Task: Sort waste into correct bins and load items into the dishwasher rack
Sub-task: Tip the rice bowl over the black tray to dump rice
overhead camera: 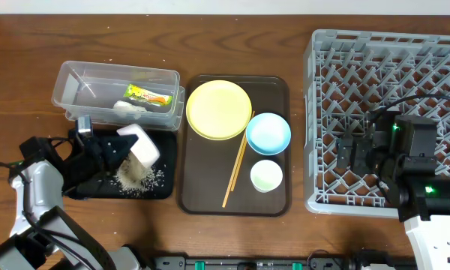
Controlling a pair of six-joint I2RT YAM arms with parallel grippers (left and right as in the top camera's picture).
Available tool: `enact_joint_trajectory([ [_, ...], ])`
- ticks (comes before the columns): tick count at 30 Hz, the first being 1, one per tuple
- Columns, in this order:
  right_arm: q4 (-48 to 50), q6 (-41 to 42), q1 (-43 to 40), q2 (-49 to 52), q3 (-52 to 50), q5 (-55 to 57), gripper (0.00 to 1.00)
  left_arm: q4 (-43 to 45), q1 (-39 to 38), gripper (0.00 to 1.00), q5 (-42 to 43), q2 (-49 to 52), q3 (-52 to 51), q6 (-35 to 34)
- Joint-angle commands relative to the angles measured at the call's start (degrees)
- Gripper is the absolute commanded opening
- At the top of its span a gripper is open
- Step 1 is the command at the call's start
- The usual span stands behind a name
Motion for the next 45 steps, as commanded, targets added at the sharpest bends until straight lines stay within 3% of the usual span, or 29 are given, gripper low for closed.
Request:
enact_joint_trajectory([
  [1, -0.2, 0.1, 0.5, -0.2, 1.2, -0.2, 0.99, -0.2, 0.5, 0.06, 5.1, 0.1, -0.4, -0.5],
  [7, -0.3, 0.1, 0.5, -0.2, 1.2, -0.2, 0.99, -0.1, 0.5, 0.06, 6.4, 0.1, -0.4, -0.5],
  [13, -0.4, 0.1, 0.5, -0.2, 1.2, -0.2, 0.99, -0.1, 0.5, 0.06, 7.1, 0.1, -0.3, -9.6],
  [19, -0.4, 0.1, 0.5, -0.2, 1.2, -0.2, 0.99, 2.6, 0.5, 0.06, 6.7, 0.1, -0.3, -6.0],
  [23, -0.4, 0.1, 0.5, -0.2, 1.2, -0.2, 0.99, 3.8, 0.5, 0.06, -6.5, 0.1, -0.3, -4.6],
  [27, -0.6, 0.1, 0.5, -0.2, 1.2, -0.2, 0.99, 3.7, 0.5, 0.06, -17.7, 0.1, -0.3, -10.1],
  [30, -0.6, 0.1, 0.5, -0.2, 1.2, -0.2, 0.99, 3.8, 0.5, 0.06, -13.1, 0.1, -0.3, -9.4],
  [34, -0.6, 0.1, 0.5, -0.2, 1.2, -0.2, 0.99, 3.8, 0.4, 0.06, 5.2, 0.1, -0.4, 2.9],
  [37, -0.5, 0.1, 0.5, -0.2, 1.2, -0.2, 0.99, 4.2, 0.5, 0.06, 4.7, 0.1, -0.3, 3.0],
  [40, -0.6, 0.1, 0.5, -0.2, 1.2, -0.2, 0.99, 4.0, 0.5, 0.06, -1.0, 0.1, -0.3, -4.9],
  [43, -0.6, 0.1, 0.5, -0.2, 1.2, -0.2, 0.99, 3.7, 0.5, 0.06, 7.2, 0.1, -0.4, -0.2],
  [45, -0.6, 0.1, 0.5, -0.2, 1.2, -0.2, 0.99, 3.8, 0.5, 0.06, 7.2, 0.0, -0.3, 0.0],
])
